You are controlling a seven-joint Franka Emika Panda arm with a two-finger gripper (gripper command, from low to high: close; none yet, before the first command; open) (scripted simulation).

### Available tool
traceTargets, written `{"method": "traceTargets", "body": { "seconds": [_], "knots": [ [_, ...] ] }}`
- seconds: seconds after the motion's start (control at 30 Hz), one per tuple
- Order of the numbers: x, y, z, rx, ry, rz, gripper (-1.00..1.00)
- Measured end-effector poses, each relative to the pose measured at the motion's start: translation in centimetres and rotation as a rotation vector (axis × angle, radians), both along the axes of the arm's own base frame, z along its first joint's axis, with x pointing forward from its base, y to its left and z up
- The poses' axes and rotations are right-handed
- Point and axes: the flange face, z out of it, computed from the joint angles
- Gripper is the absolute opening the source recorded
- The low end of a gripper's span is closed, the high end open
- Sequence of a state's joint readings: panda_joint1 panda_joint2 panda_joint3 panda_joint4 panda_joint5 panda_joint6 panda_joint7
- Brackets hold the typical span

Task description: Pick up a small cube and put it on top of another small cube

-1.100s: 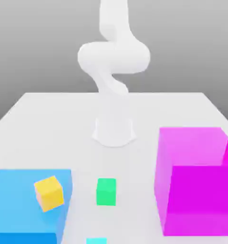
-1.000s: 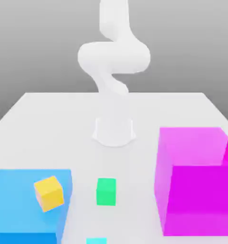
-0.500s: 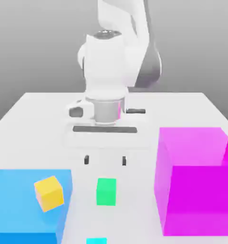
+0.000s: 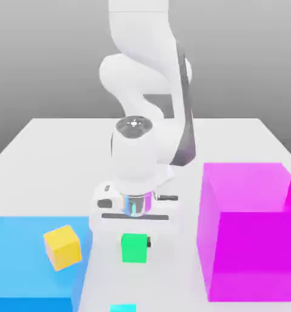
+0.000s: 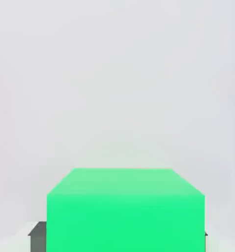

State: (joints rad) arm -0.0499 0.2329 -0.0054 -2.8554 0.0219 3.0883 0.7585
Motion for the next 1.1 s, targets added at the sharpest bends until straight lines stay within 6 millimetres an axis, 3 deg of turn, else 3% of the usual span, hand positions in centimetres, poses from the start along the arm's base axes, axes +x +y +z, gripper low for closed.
{"method": "traceTargets", "body": {
  "seconds": [0.27,0.8,0.87,0.93,0.97,1.1],
  "knots": [
    [0.4,0.0,6.0,0.0,0.0,0.007,-1.0],
    [17.5,-1.6,10.8,0.004,0.001,0.321,-1.0],
    [18.7,-1.7,9.8,0.002,0.0,0.347,-1.0],
    [19.0,-1.7,7.2,0.002,0.0,0.353,-1.0],
    [19.0,-1.7,5.7,0.001,0.001,0.354,1.0],
    [19.0,-1.7,5.7,0.001,0.001,0.354,1.0]
  ]
}}
